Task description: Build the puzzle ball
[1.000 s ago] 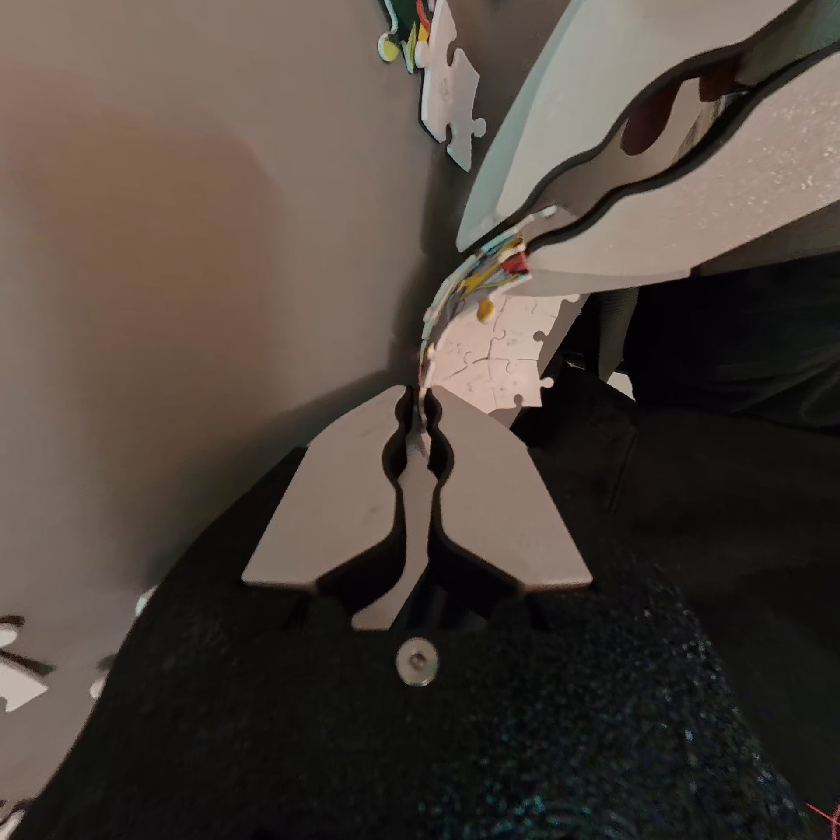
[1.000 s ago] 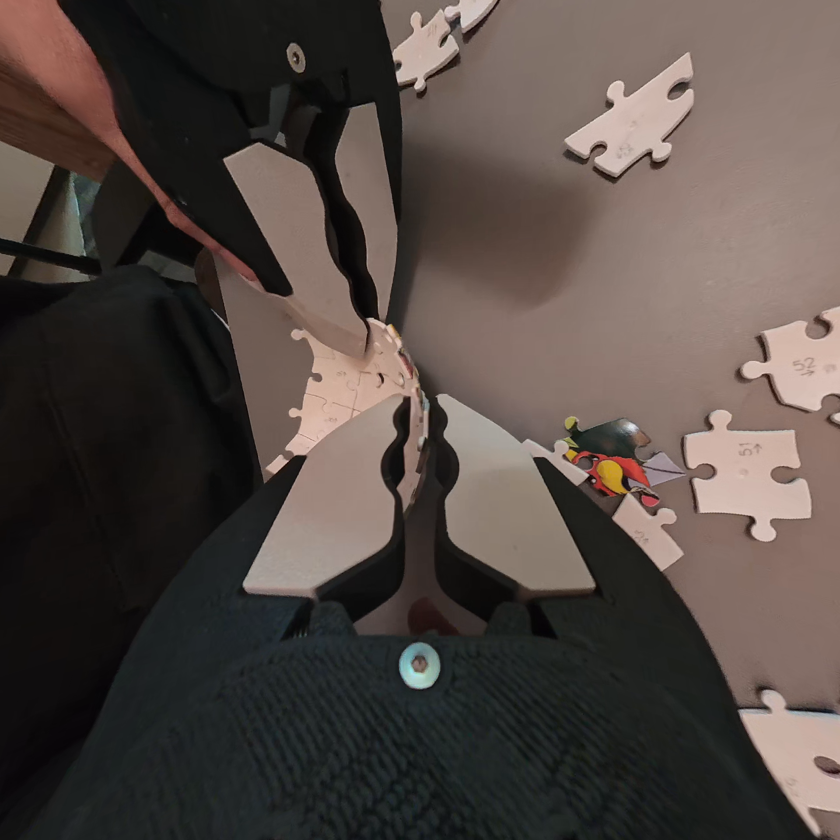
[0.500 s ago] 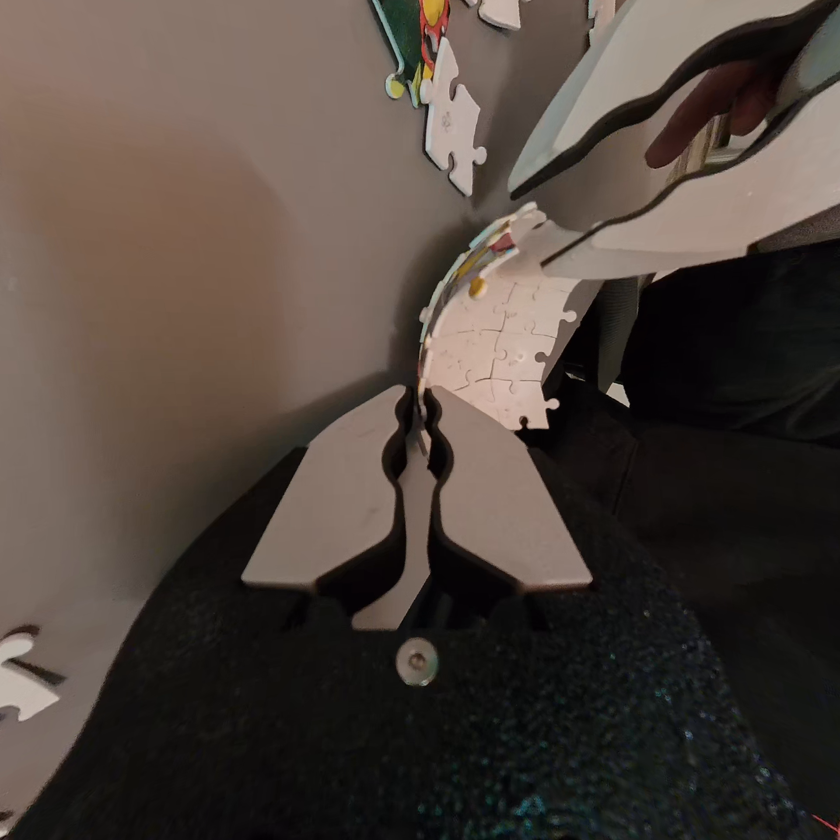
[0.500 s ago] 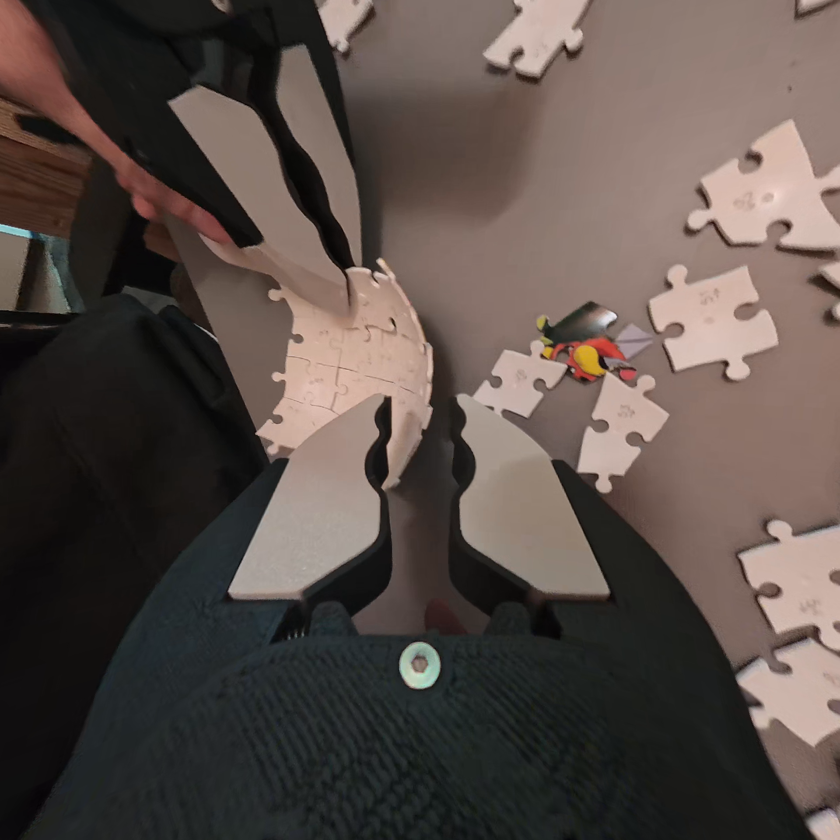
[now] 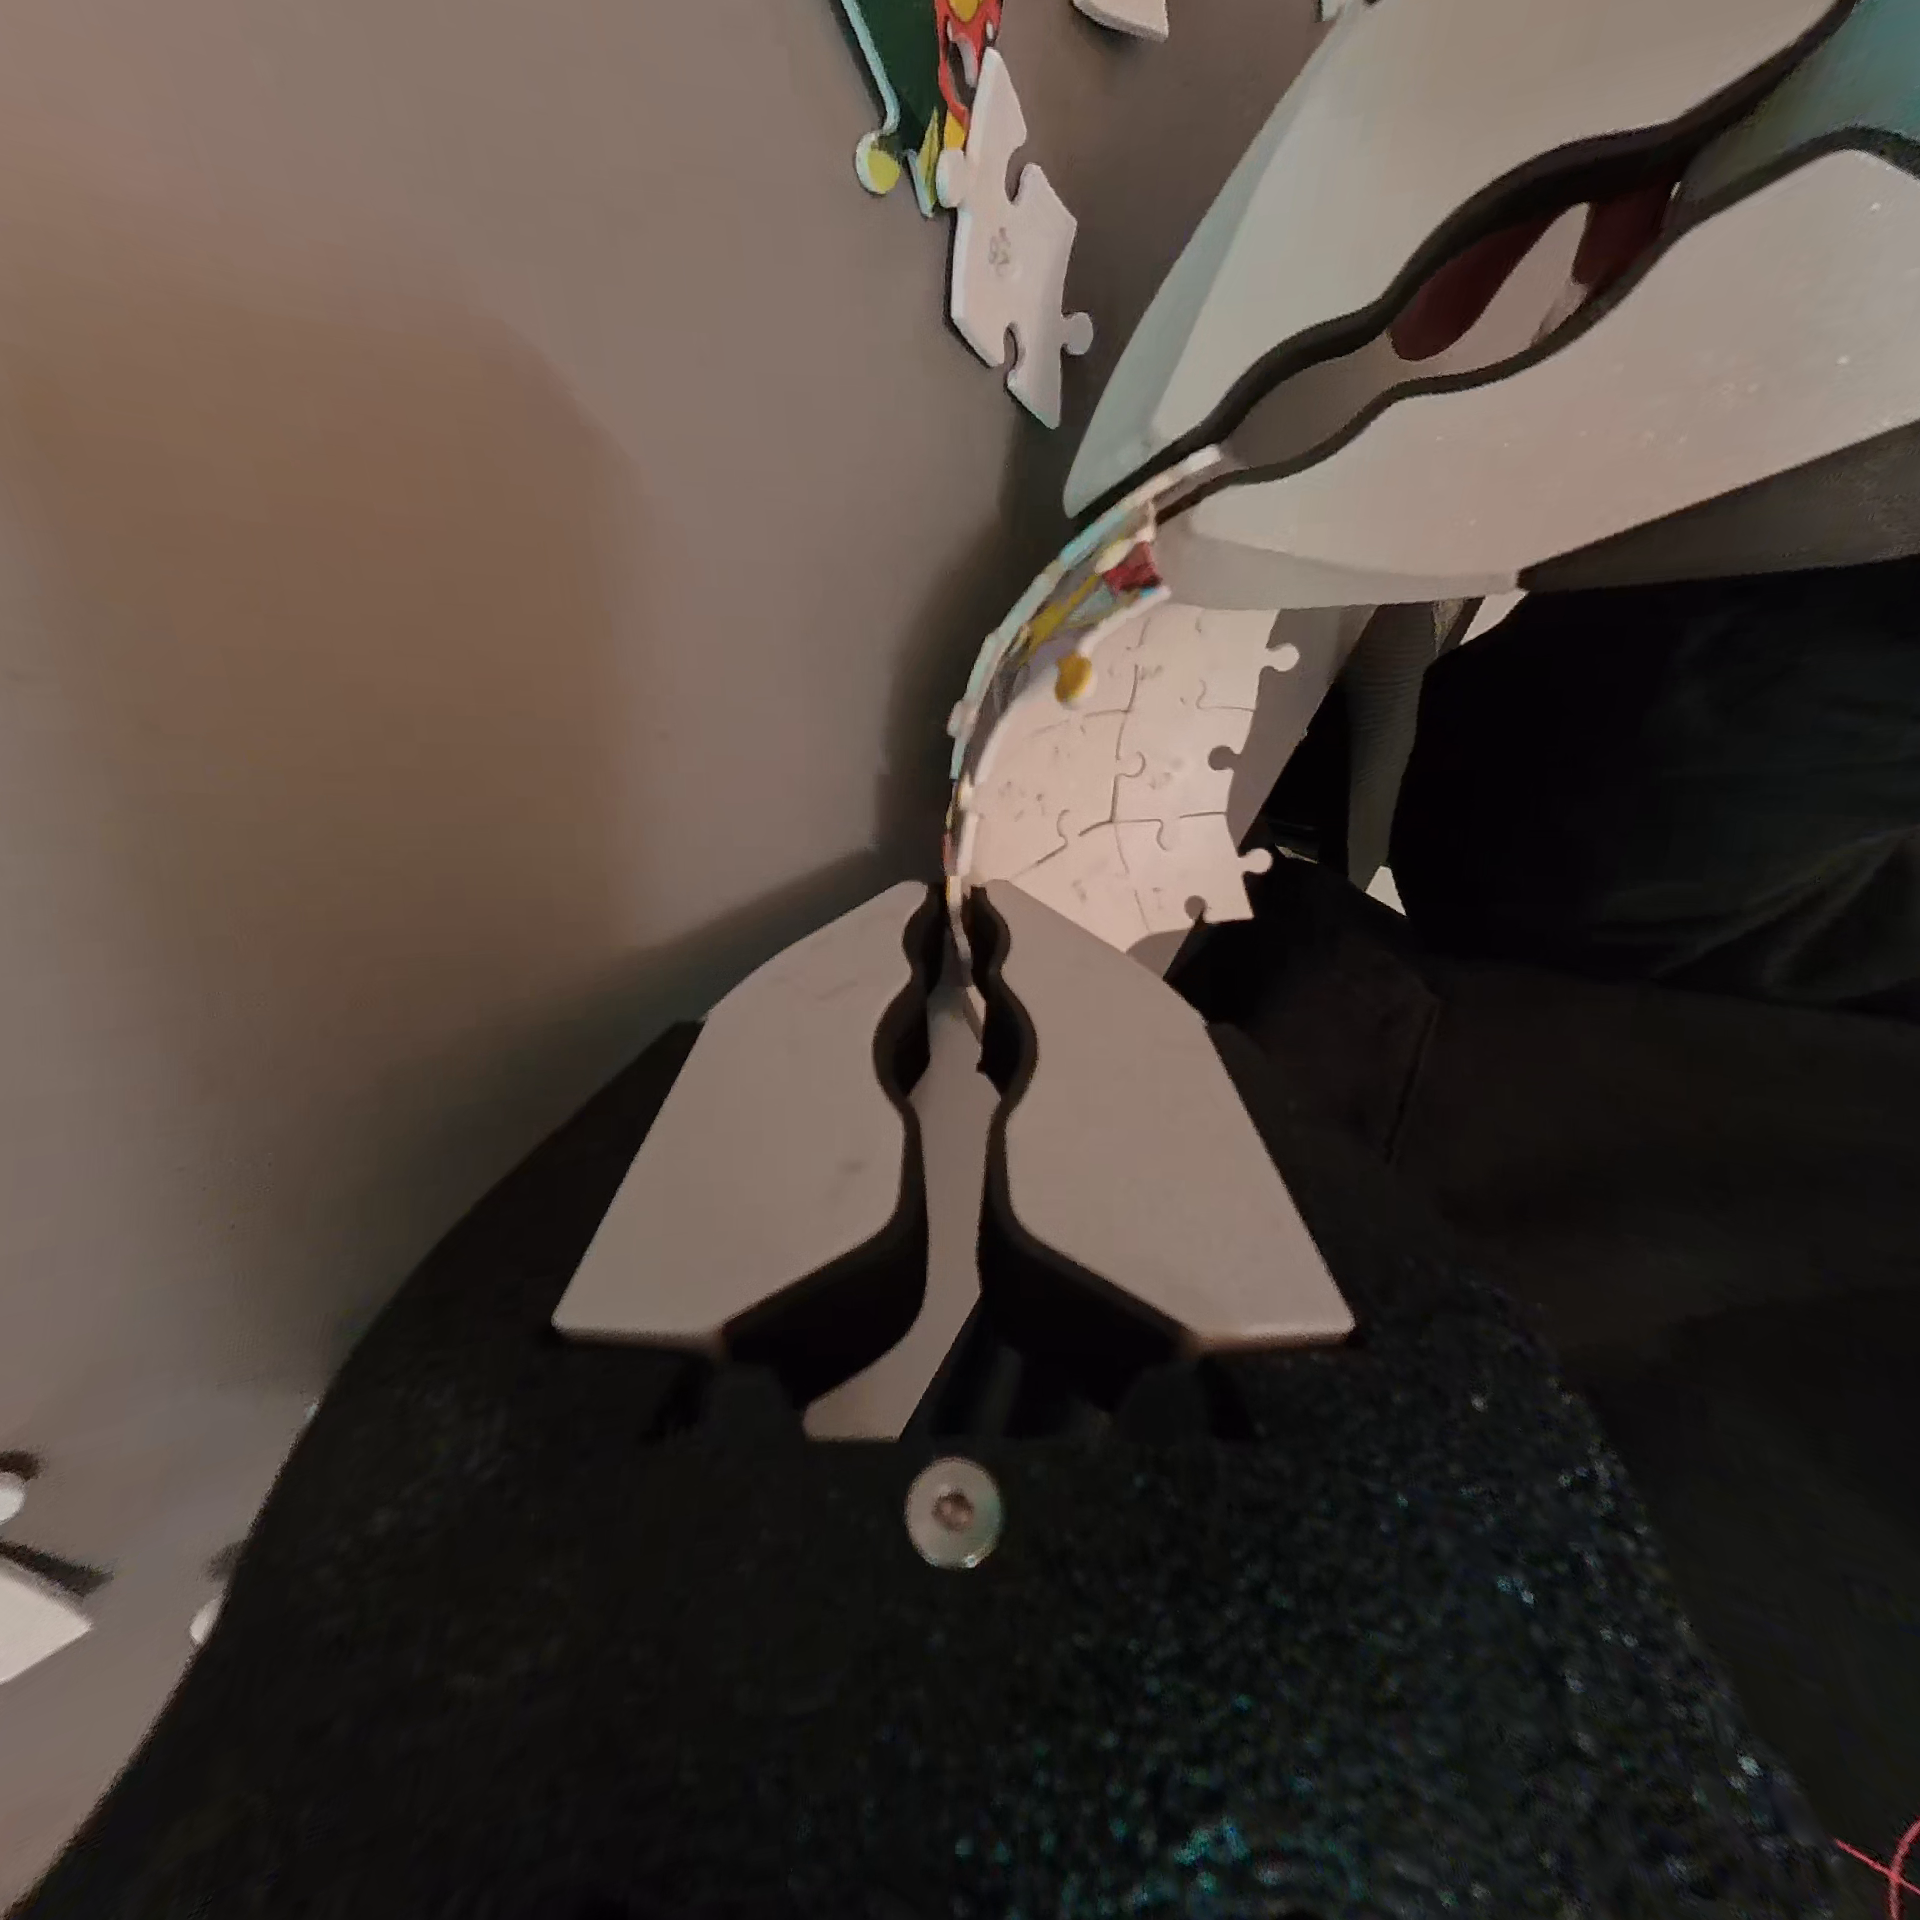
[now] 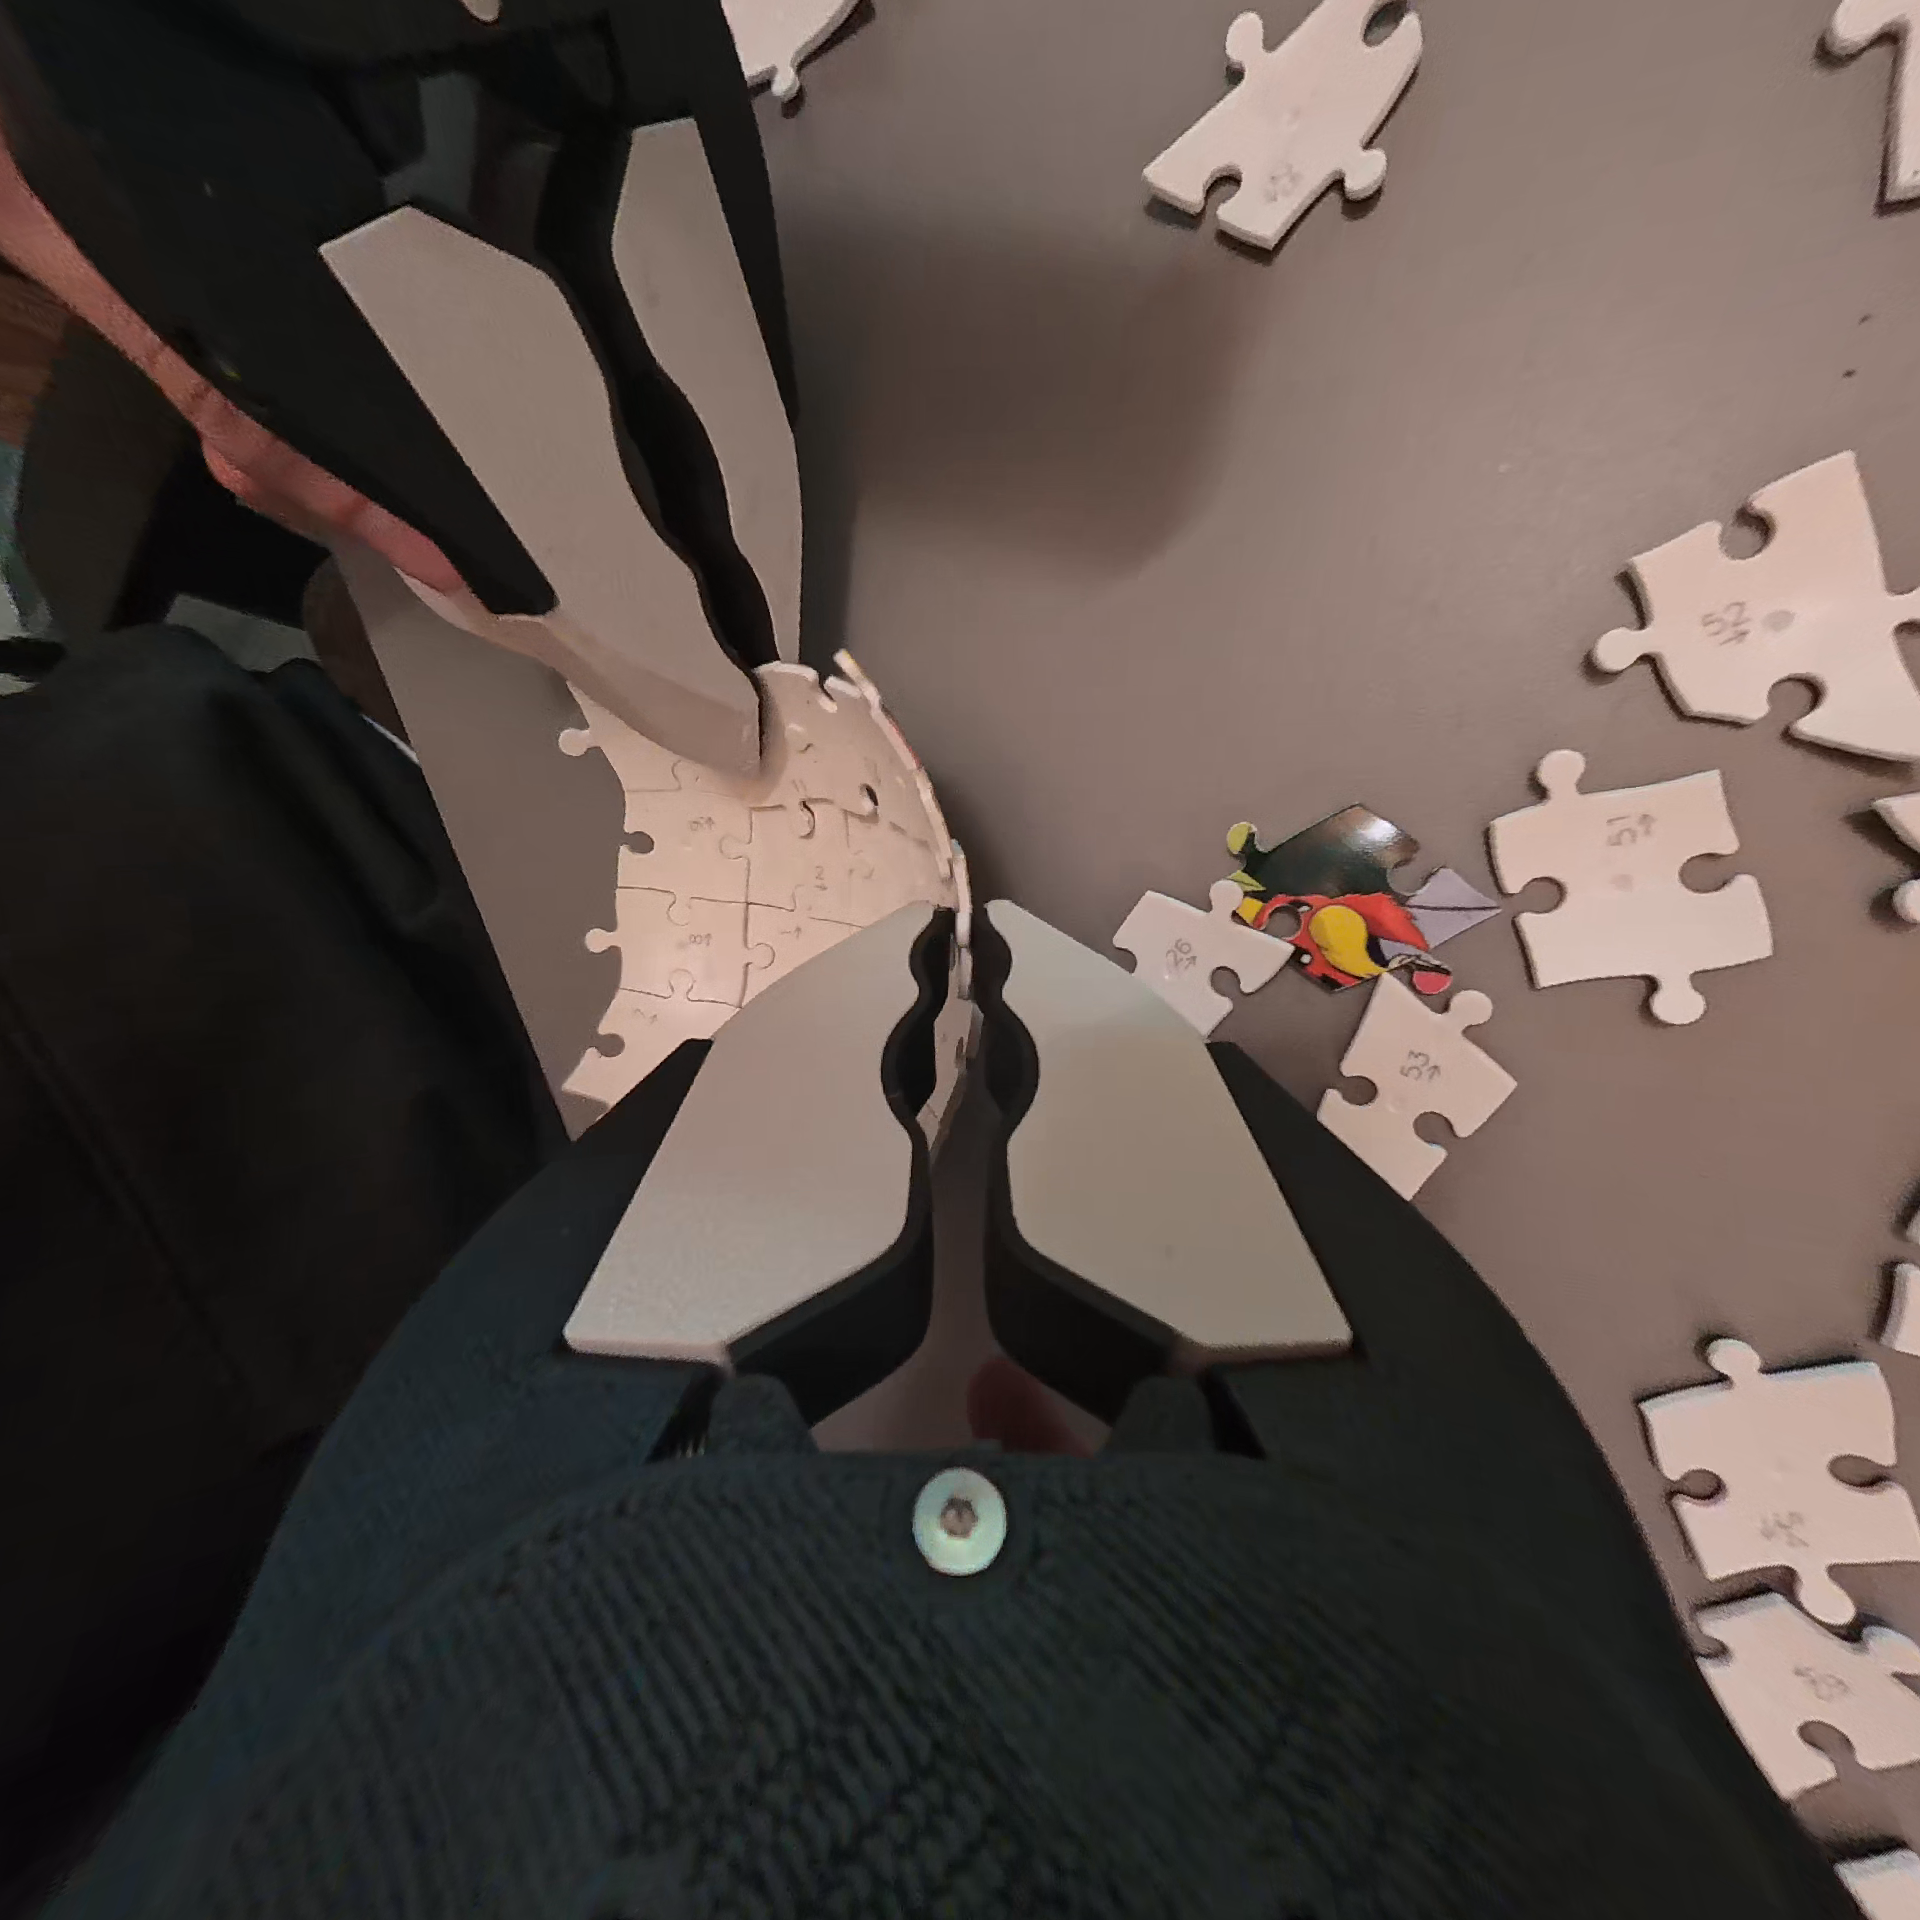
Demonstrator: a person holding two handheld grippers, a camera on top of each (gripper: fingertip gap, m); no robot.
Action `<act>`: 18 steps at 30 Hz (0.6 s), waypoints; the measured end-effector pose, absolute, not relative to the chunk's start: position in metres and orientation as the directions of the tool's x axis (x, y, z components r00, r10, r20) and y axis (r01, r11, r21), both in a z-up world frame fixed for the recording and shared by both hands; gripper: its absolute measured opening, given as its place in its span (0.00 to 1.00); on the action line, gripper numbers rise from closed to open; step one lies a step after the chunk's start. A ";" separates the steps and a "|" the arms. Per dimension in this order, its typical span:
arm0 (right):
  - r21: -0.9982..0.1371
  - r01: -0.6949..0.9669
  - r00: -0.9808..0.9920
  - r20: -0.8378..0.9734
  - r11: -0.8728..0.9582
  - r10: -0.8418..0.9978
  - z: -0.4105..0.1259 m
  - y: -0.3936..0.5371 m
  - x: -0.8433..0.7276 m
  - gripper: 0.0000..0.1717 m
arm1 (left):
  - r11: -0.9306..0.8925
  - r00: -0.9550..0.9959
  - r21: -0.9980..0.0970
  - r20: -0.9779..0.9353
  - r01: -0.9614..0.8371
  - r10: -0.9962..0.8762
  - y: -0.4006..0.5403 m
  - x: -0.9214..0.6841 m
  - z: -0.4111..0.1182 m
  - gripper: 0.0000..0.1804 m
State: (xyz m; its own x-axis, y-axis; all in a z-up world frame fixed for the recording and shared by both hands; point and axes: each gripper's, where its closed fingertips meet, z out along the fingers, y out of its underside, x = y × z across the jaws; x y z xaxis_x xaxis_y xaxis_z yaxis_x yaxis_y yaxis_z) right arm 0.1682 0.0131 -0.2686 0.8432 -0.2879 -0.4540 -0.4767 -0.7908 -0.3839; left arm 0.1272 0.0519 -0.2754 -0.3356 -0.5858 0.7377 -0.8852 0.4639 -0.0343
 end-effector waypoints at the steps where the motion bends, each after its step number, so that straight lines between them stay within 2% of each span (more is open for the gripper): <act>1: -0.395 -0.467 0.853 -0.437 -0.791 -0.286 -0.268 0.013 0.169 0.02 | 0.461 -0.336 -0.038 0.738 -0.887 -0.585 0.052 0.128 -0.275 0.02; 18: -0.495 -0.359 0.932 -0.151 -0.791 -0.329 -0.253 0.018 0.182 0.02 | 0.407 -0.369 -0.125 0.708 -0.905 -0.603 0.051 0.140 -0.277 0.03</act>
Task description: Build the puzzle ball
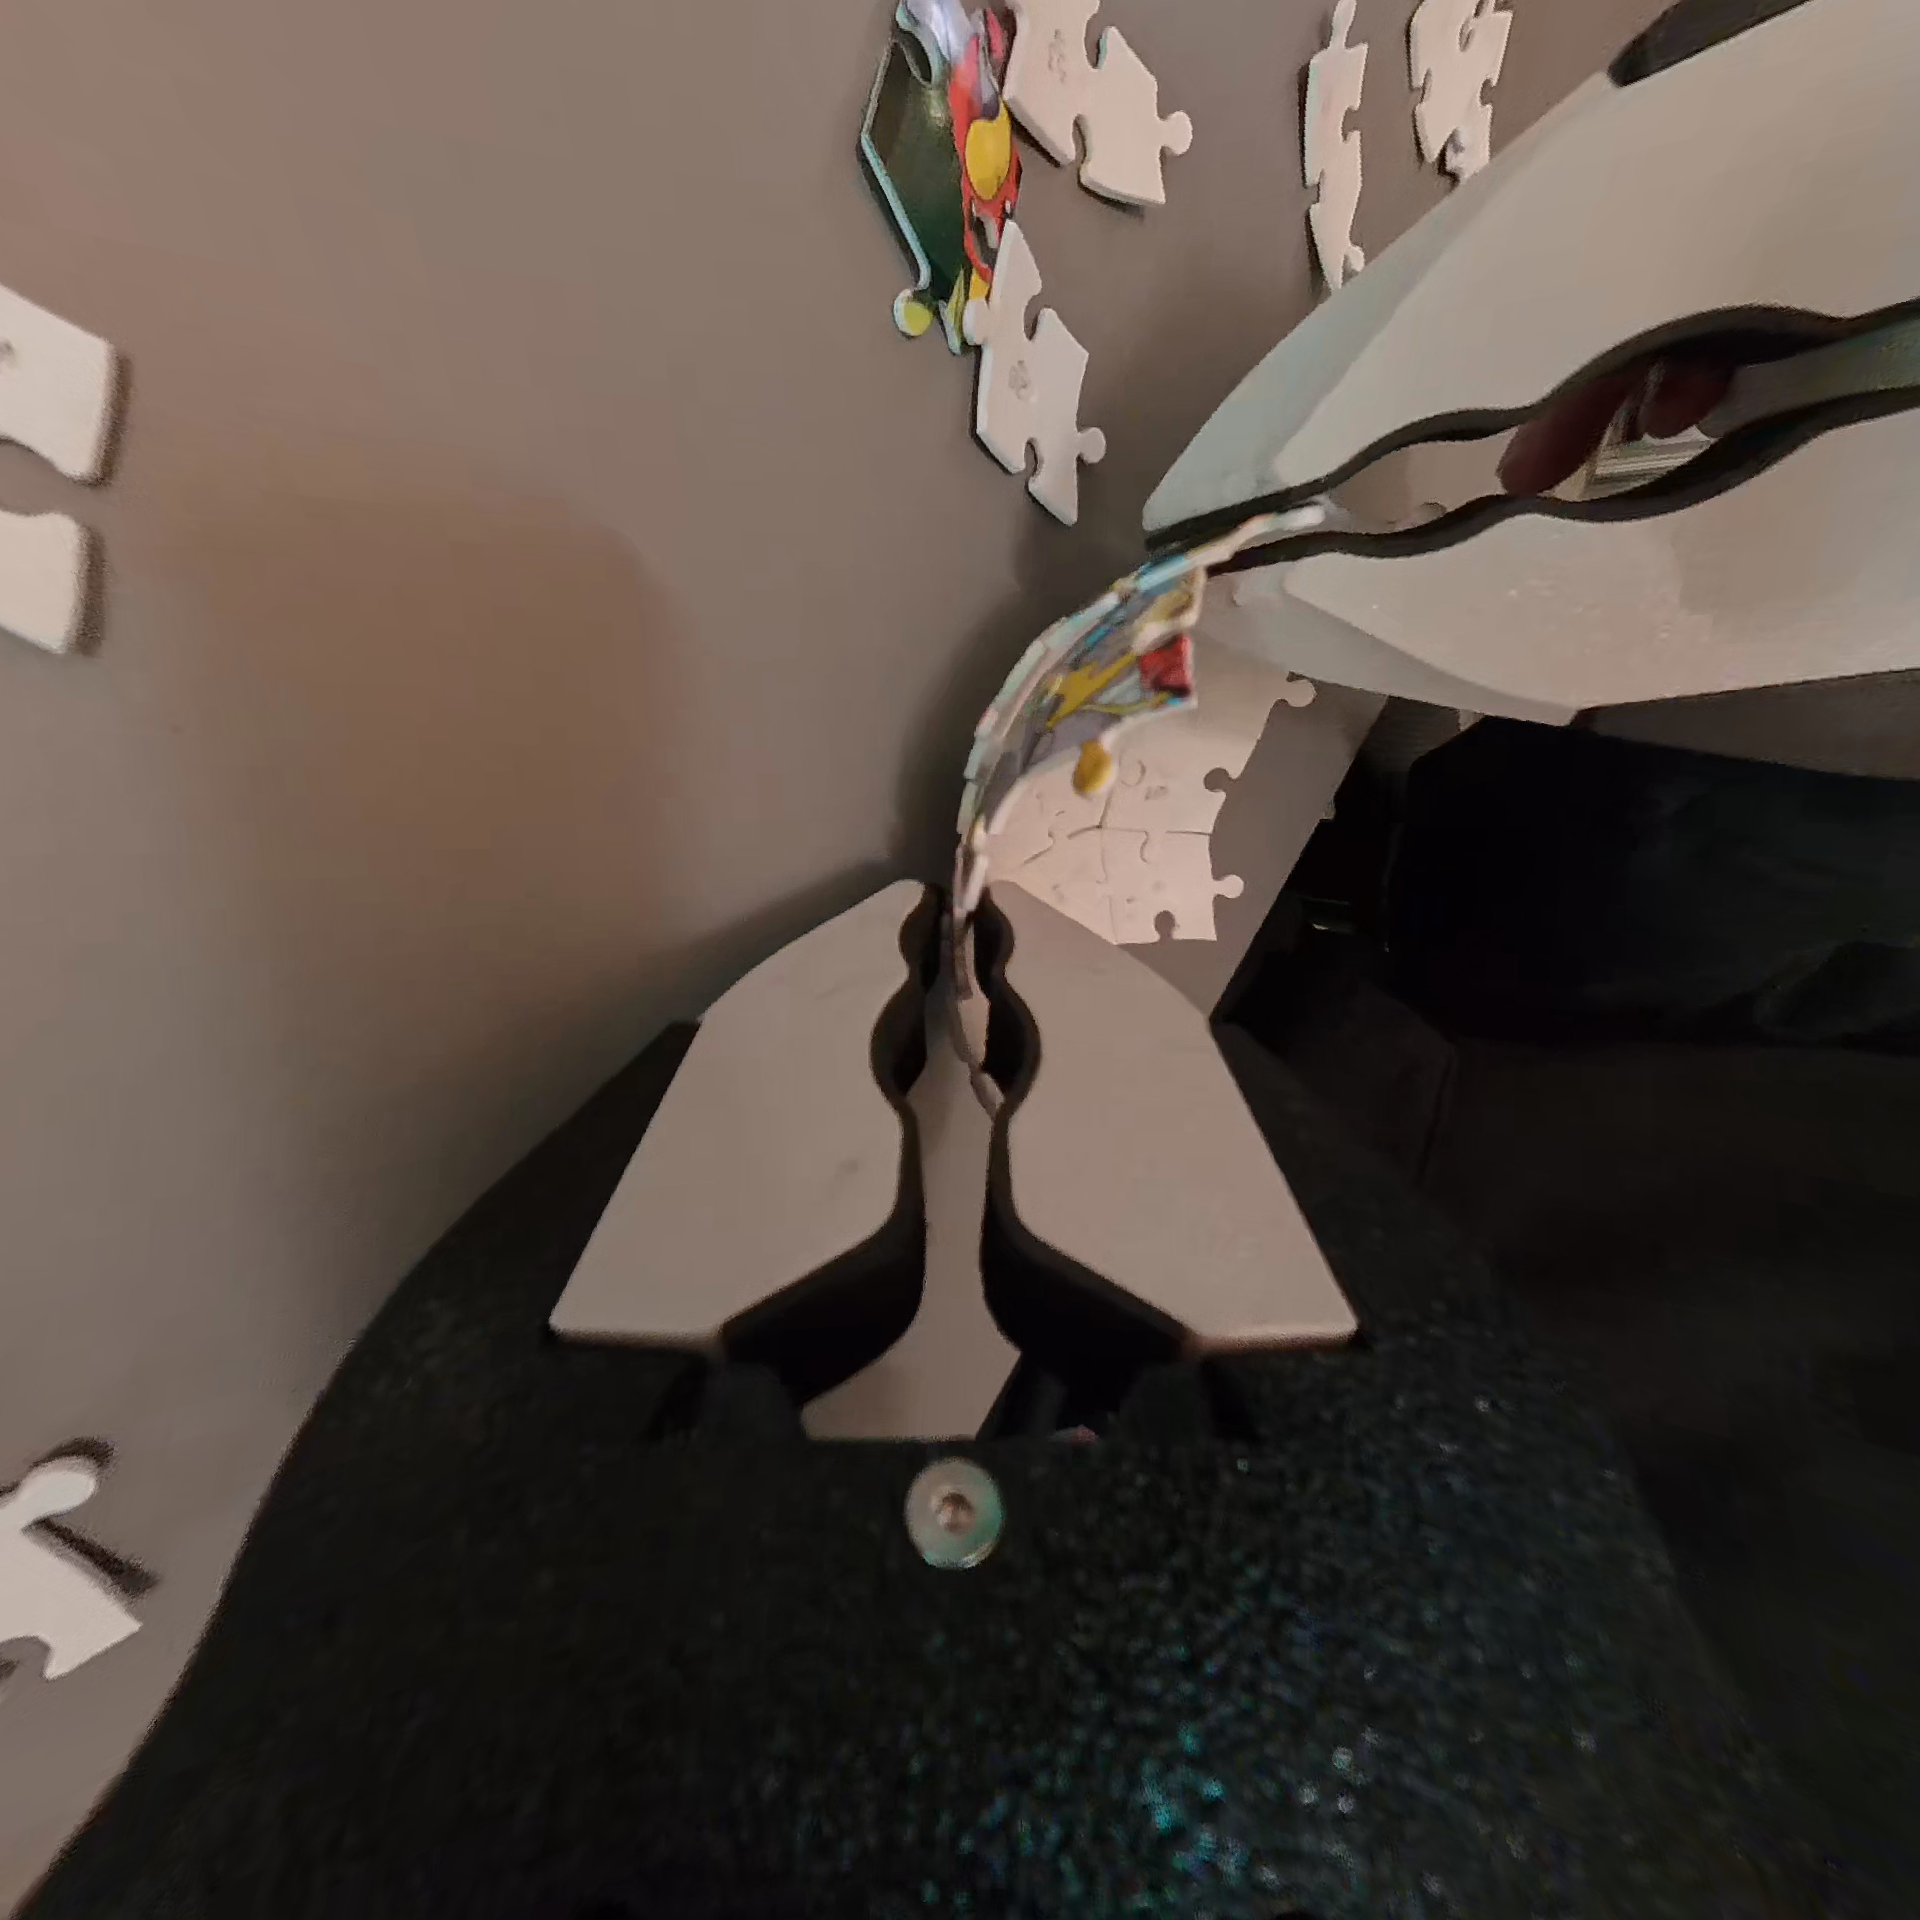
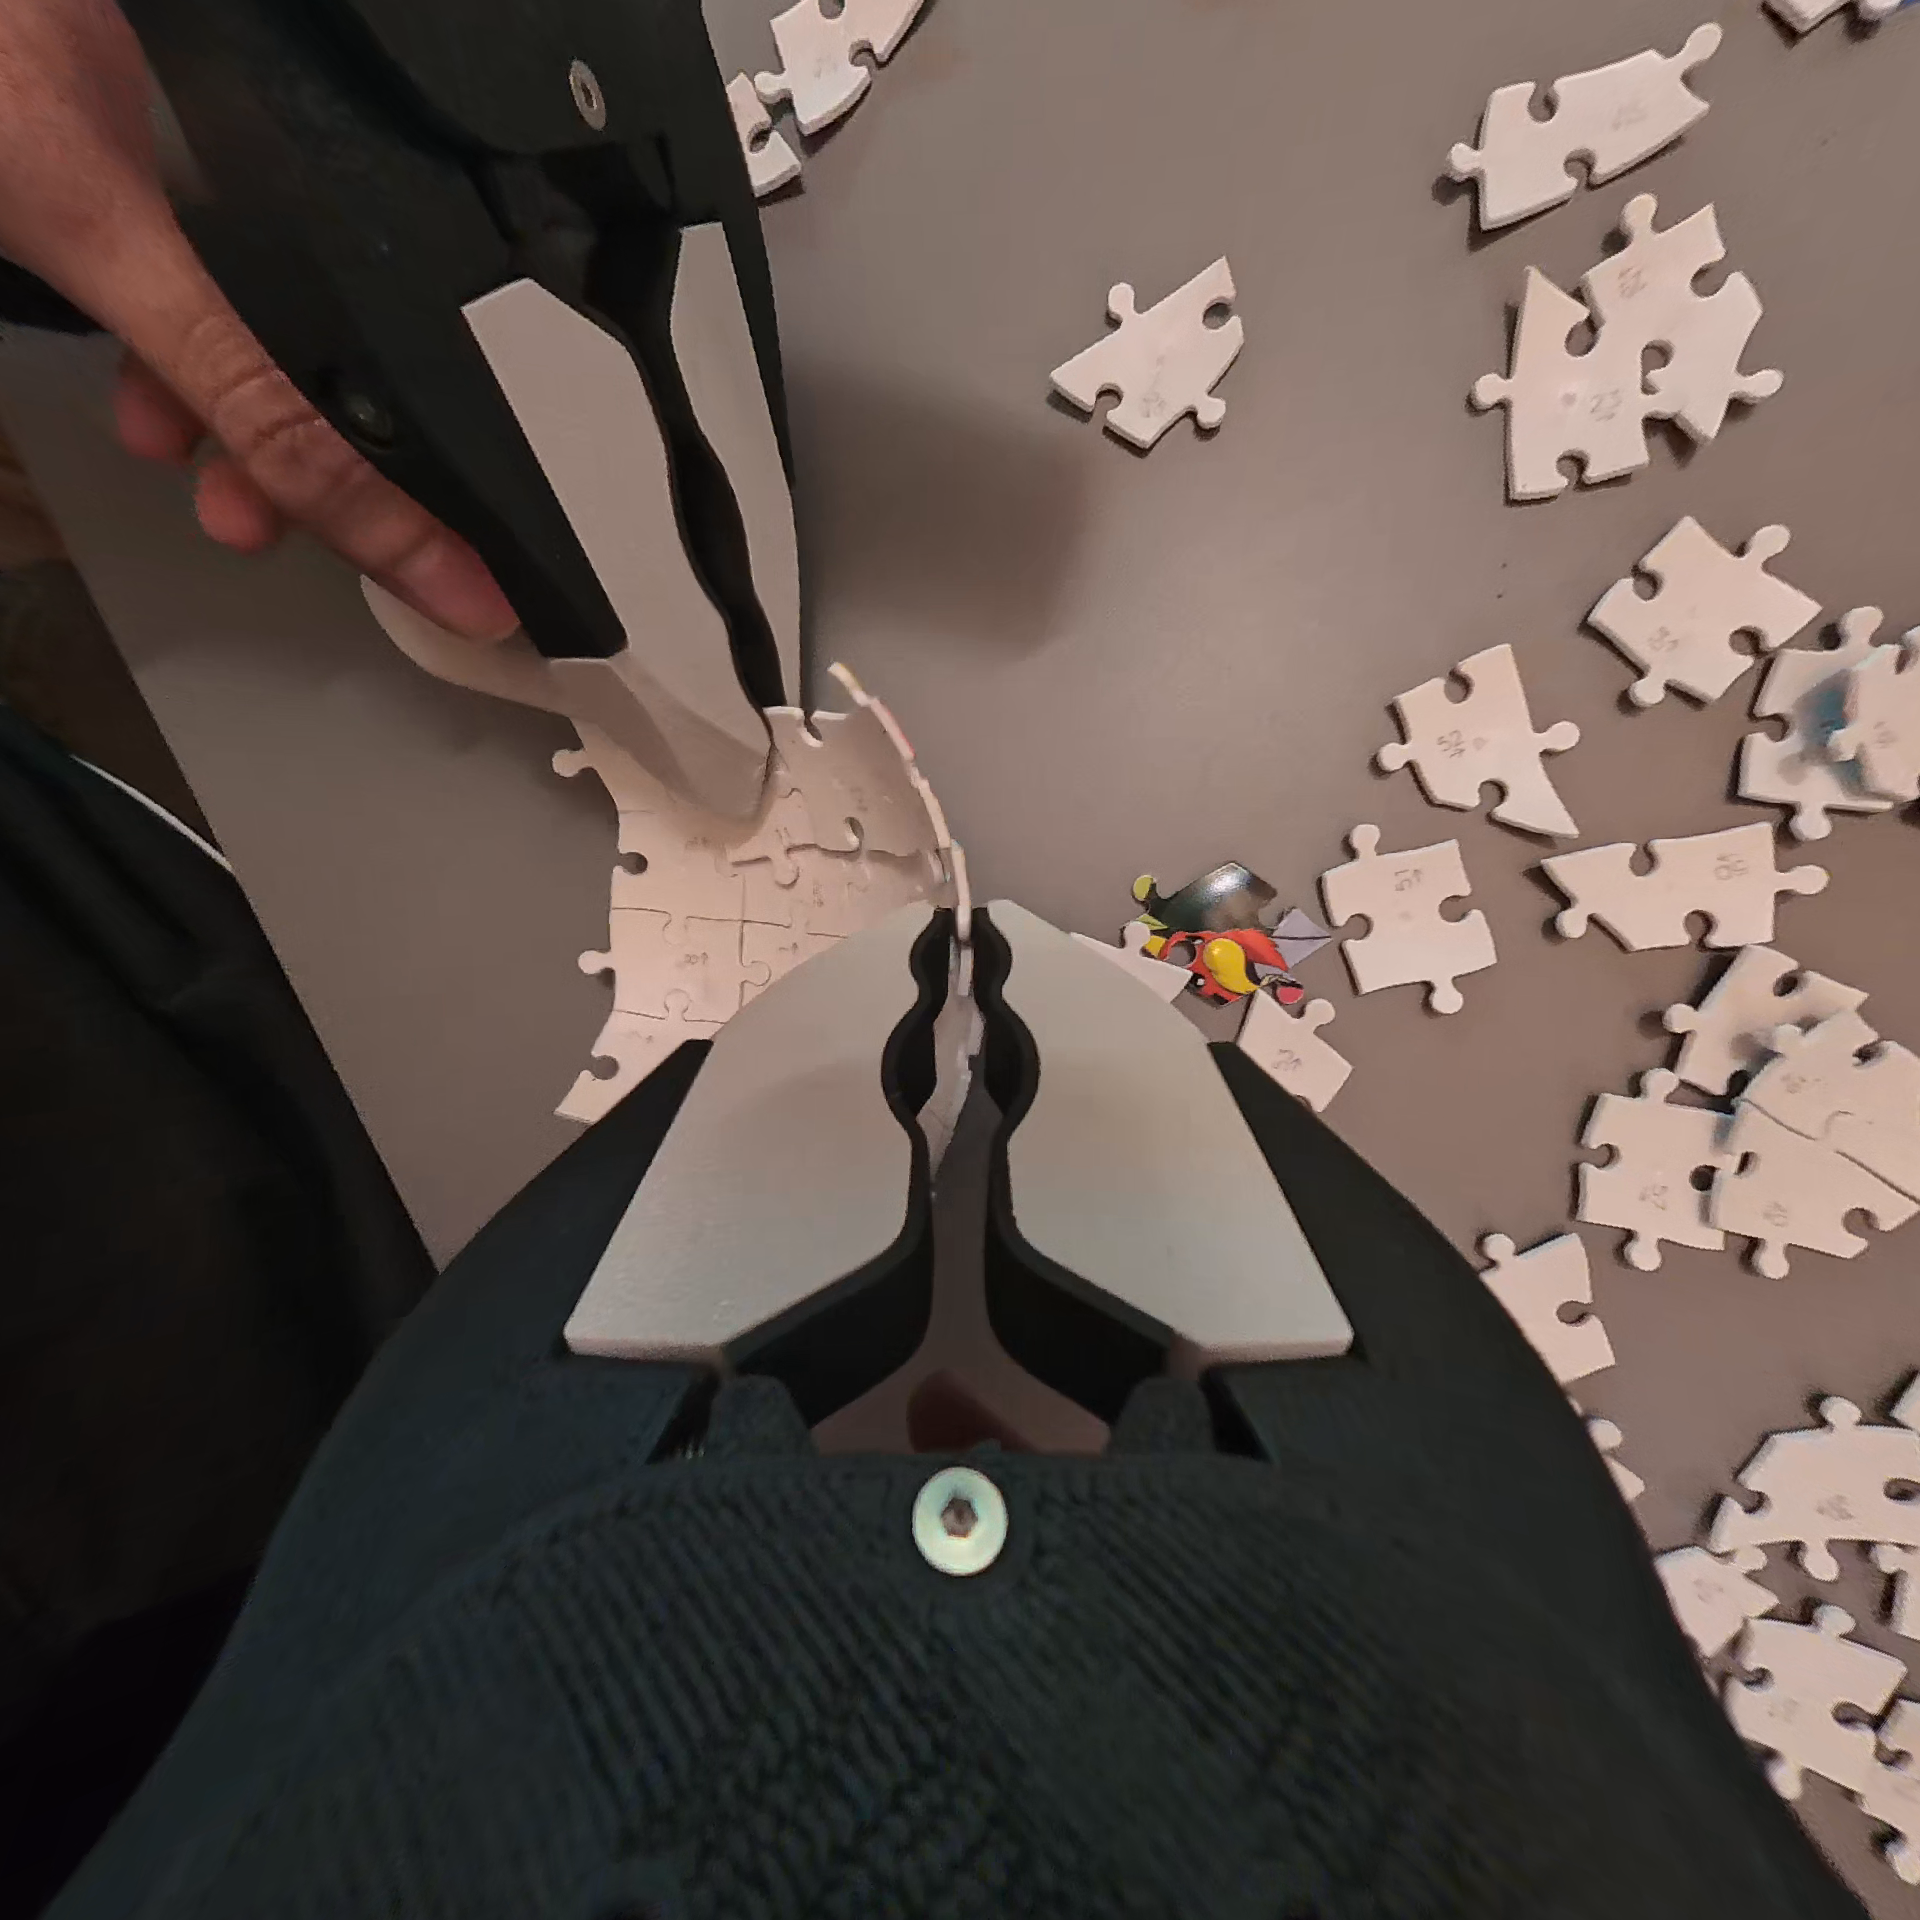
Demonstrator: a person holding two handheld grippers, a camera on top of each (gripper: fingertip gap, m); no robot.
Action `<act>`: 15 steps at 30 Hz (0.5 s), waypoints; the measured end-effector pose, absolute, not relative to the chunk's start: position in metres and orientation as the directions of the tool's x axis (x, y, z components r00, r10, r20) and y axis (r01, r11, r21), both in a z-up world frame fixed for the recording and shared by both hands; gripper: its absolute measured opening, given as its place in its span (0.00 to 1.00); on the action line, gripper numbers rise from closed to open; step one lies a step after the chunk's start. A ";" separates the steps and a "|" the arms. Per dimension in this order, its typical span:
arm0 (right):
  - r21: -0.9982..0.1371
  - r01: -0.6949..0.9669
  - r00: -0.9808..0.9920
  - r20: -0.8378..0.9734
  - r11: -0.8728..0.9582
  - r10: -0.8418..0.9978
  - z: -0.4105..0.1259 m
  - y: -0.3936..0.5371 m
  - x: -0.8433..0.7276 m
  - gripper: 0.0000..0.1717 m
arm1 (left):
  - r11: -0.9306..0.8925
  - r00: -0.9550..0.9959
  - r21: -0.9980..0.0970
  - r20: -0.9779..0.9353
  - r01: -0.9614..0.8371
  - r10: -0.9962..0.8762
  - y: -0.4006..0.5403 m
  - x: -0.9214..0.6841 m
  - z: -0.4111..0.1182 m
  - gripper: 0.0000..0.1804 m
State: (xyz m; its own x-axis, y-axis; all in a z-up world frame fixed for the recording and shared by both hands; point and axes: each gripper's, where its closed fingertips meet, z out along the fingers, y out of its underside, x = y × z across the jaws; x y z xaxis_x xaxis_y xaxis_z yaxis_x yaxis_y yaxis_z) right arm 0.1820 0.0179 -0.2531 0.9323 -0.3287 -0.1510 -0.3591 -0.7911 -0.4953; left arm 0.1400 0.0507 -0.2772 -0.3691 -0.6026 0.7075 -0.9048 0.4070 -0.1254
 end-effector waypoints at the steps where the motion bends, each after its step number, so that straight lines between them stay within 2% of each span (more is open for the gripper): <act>1: -0.496 -0.354 0.934 -0.142 -0.793 -0.328 -0.253 0.018 0.183 0.02 | 0.404 -0.375 -0.135 0.704 -0.905 -0.603 0.051 0.141 -0.278 0.03; 5: -0.504 -0.340 0.939 -0.135 -0.794 -0.316 -0.253 0.017 0.184 0.02 | 0.407 -0.407 -0.172 0.679 -0.897 -0.610 0.051 0.143 -0.277 0.02; 15: -0.511 -0.244 0.965 -0.041 -0.824 -0.260 -0.248 0.020 0.188 0.02 | 0.458 -0.453 -0.176 0.646 -0.872 -0.614 0.054 0.148 -0.273 0.02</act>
